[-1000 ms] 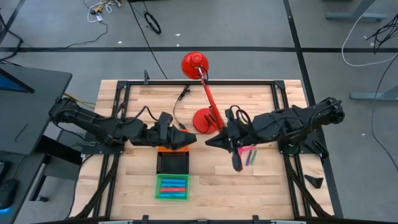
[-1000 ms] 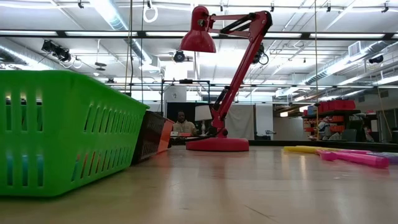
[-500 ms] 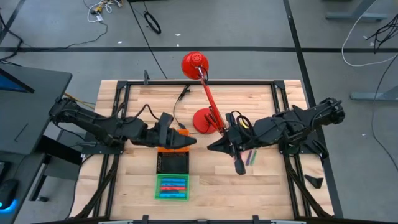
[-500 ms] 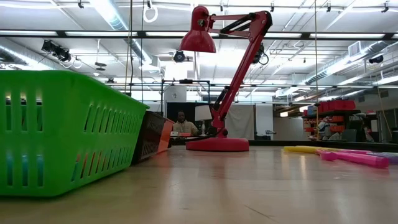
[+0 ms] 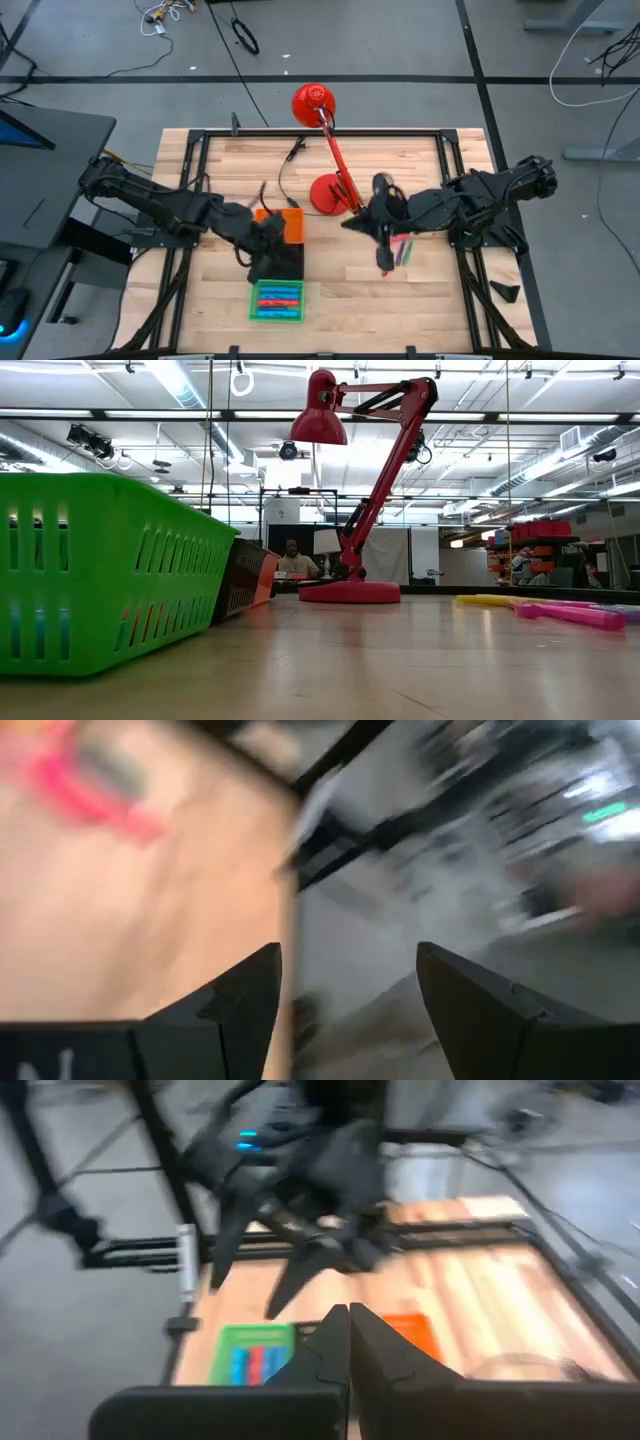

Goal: Pick & Place Markers
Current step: Put the blue pen into the black bin

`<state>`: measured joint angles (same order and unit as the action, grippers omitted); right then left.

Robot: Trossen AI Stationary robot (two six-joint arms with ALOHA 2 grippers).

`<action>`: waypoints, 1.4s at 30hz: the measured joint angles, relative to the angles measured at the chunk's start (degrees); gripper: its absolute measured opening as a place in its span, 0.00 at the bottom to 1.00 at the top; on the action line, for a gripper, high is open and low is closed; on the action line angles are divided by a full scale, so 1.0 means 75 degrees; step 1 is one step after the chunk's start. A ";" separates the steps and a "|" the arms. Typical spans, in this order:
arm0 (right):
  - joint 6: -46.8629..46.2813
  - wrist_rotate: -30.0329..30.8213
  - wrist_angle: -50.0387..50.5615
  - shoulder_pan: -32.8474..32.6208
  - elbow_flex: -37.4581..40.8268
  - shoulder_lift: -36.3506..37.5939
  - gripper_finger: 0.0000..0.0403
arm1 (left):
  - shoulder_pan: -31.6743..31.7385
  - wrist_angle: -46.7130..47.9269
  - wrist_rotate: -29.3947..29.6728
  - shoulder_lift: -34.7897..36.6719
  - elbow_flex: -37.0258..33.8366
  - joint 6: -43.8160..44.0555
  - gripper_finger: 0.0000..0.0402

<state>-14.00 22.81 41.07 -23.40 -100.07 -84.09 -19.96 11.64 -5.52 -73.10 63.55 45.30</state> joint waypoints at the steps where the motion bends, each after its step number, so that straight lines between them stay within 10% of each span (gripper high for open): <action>1: -0.0157 0.0134 0.0096 0.0101 0.0000 0.0094 0.01 | -0.0001 0.0566 0.0205 0.0000 0.0000 -0.0099 0.59; 9: -0.0266 0.0364 0.0352 0.1152 0.0000 0.0914 0.01 | 0.0429 0.3235 0.1018 0.0000 -0.0003 -0.1476 0.59; 21: -0.0067 -0.0184 0.0368 0.2164 0.0000 0.1293 0.01 | 0.1270 0.4167 -0.0743 0.0000 -0.0003 -0.3907 0.59; 30: -0.0032 -0.0190 0.0377 0.2347 0.0000 0.1213 0.01 | 0.0281 0.4245 -0.1391 -0.0275 -0.0020 -0.6110 0.59; 42: -0.0094 -0.0189 0.0691 0.2344 0.0000 0.1132 0.02 | -0.0422 0.4201 -0.1791 -0.2542 -0.0032 -0.5311 0.59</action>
<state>-14.70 21.39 46.26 -5.82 -100.07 -75.60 -23.13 43.15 -18.95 -92.16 63.31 5.48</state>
